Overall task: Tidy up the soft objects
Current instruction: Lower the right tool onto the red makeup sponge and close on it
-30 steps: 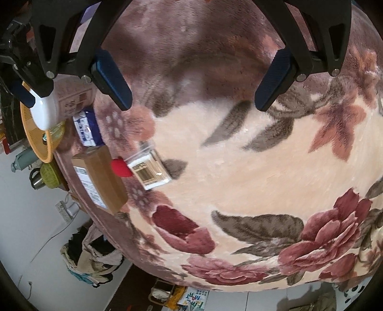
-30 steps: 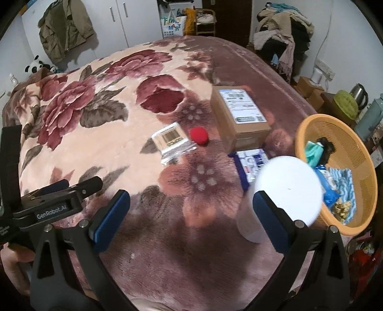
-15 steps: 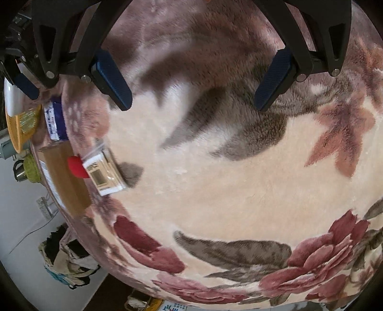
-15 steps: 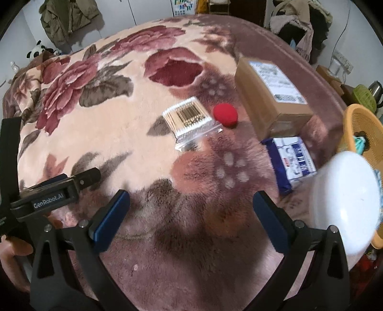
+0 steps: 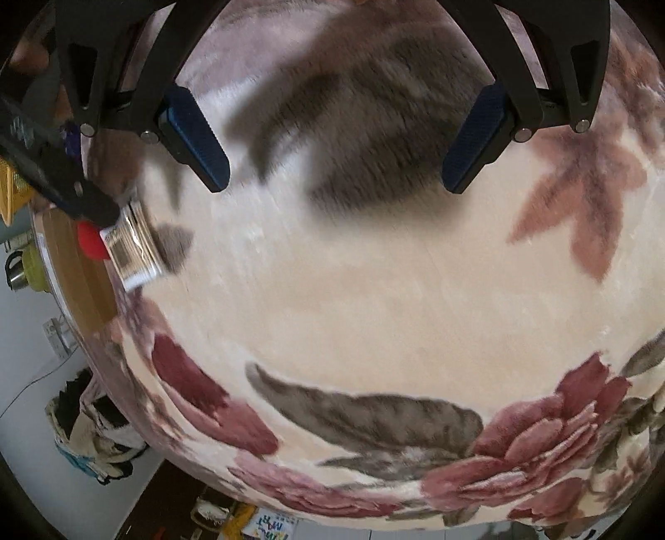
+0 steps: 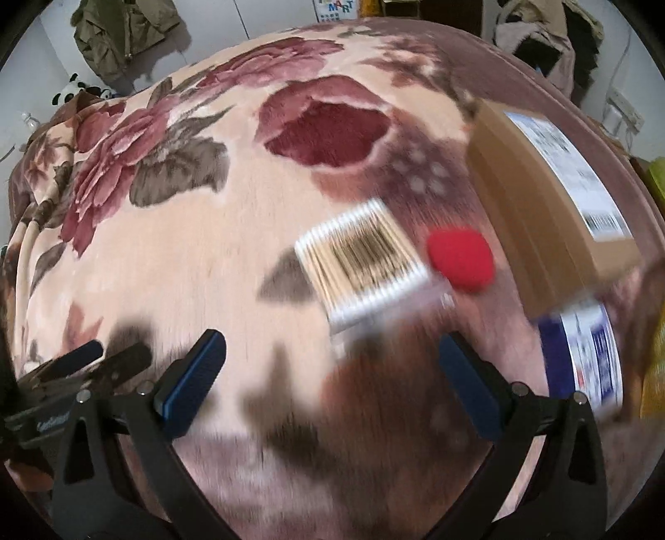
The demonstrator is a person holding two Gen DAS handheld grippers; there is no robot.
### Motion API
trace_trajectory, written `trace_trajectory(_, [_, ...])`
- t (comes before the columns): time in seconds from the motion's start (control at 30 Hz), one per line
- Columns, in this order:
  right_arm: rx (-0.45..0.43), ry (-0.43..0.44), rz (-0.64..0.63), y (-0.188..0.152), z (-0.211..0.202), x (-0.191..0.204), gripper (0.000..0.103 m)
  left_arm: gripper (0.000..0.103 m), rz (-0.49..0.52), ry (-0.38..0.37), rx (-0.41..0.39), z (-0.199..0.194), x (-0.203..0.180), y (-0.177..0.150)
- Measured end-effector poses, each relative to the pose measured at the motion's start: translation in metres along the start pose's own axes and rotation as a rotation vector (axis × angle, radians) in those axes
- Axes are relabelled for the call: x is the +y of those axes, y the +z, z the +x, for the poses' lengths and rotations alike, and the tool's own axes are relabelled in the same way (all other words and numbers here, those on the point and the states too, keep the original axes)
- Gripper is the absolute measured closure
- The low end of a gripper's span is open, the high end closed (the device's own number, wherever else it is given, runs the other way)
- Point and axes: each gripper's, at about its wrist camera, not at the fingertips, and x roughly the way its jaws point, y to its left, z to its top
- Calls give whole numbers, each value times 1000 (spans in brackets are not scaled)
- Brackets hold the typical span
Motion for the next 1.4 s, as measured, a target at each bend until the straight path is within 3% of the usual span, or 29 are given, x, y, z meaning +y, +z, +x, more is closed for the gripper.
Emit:
trace_trajectory(0.2, [12,-10,-25,29,33,-2,0,1,-1,3,-18,-7,10,-1])
trace_trajectory(0.37, [52,-19,-63,29,53,1,0,1,-1,5,-4,-6,19,-8])
trace_trajectory(0.53, [66,50,-62,8,50,16,4,1,-43,3,-8,-6,29,-12])
trace_trajectory(0.67, [93,234,-64,-6,40,41,4,1,-60,10,-17,-10,33,-16])
trace_trajectory(0.77, [97,285,-81,-8,32,52,8,1,-83,3,-30,-16,39,-18])
trace_trajectory(0.83, [33,251,-70,-6,19,46,8,1,-84,2,-36,-18,40,-19])
trace_trajectory(0.93, [-90,78,-29,-3,-1,22,8,1,-82,-3,-37,-18,38,-18])
trace_trajectory(1.07, [-151,-91,119,7,-10,-26,8,1,-60,-20,-22,-11,27,-18])
trace_trajectory(1.13, [-148,-116,140,13,-7,-40,12,1,-50,-24,-15,-8,23,-18])
trace_trajectory(1.27, [-101,-150,157,19,10,-55,32,1,-40,-37,-6,-3,17,-18])
trace_trajectory(1.4, [-47,-193,163,17,28,-58,35,1,-10,-25,-14,-3,10,-17])
